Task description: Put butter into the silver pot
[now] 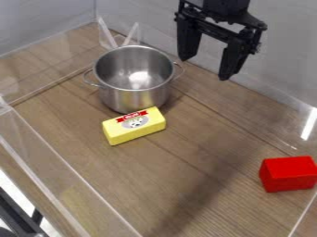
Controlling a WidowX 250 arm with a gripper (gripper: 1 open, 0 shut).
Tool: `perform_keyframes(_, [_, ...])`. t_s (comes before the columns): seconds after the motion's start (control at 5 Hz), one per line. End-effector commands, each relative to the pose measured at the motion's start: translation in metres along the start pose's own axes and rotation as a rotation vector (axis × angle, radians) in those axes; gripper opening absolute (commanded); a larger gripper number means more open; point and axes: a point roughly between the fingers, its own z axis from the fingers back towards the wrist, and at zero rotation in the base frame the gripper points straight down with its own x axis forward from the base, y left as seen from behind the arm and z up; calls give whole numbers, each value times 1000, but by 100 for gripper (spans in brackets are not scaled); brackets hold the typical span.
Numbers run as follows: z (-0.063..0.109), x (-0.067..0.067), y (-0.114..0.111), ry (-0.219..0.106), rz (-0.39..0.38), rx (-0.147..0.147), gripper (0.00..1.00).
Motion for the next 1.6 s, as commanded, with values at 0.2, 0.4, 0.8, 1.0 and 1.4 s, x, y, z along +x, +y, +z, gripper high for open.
perform_keyframes(0.2, [-26, -15, 23, 35, -324, 26, 100])
perform_keyframes(0.4, [-33, -20, 41, 43, -519, 51, 100])
perform_keyframes(0.8, [-54, -31, 49, 49, -762, 91, 100])
perform_keyframes(1.0, [-59, -35, 62, 42, -844, 101, 100])
perform_keyframes(1.4, [-74, -41, 74, 25, -968, 113, 100])
